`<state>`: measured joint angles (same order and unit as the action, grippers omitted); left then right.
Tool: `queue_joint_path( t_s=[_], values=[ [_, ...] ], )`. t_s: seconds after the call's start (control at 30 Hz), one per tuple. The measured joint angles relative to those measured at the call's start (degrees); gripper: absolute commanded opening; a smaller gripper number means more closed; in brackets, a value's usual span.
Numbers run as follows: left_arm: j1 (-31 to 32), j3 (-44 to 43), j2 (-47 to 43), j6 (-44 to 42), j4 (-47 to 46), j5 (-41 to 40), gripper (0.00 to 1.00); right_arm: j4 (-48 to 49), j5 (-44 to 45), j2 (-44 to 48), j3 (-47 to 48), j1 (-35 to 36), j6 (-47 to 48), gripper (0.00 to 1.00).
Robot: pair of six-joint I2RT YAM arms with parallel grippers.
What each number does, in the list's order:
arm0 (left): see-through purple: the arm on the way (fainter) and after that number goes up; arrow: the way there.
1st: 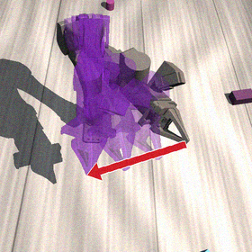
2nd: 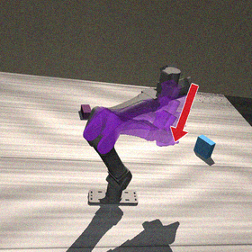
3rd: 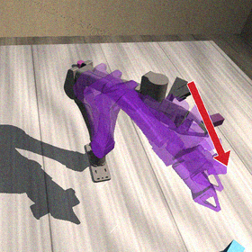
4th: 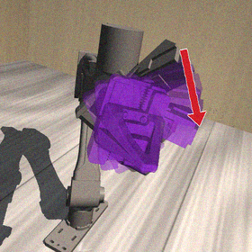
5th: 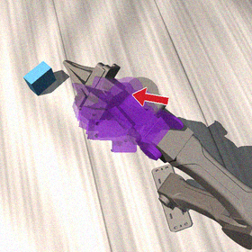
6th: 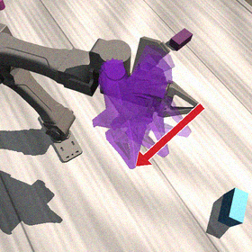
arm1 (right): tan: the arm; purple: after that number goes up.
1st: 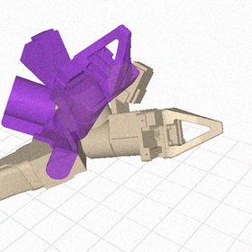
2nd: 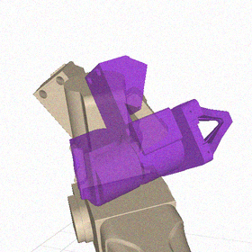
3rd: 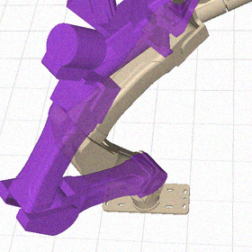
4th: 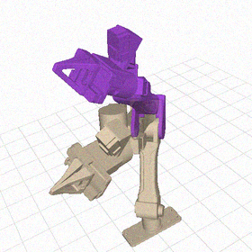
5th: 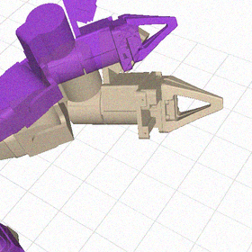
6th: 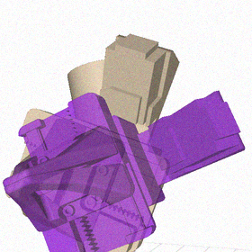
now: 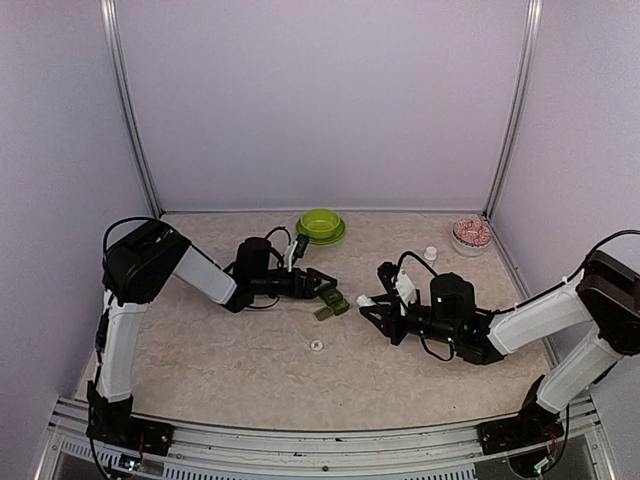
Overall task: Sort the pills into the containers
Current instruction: Adjust the pill container at the center of the board.
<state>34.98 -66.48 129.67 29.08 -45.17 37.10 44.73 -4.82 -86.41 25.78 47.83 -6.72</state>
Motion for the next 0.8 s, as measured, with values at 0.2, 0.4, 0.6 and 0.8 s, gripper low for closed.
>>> queue_joint_path(
  t_s=[0.2, 0.4, 0.6, 0.8],
  values=[
    [-1.2, 1.5, -1.9, -0.9, 2.1, -0.9, 0.99, 0.4, -0.4, -4.8, 3.6, -0.6, 1.0, 0.11],
    [-1.2, 4.6, -3.7, -0.7, 1.4, -1.9, 0.99, -0.4, -1.2, -8.2, 7.3, -1.5, 1.6, 0.1],
    [-0.7, 8.9, -6.7, 0.2, 1.1, -4.6, 0.99, -3.9, -2.5, -10.6, 11.7, -2.4, 2.9, 0.1],
    [-0.4, 12.5, -8.6, 2.8, -1.0, -6.8, 0.99, -8.5, -4.4, -11.3, 14.3, -3.4, 3.8, 0.1]
  ],
)
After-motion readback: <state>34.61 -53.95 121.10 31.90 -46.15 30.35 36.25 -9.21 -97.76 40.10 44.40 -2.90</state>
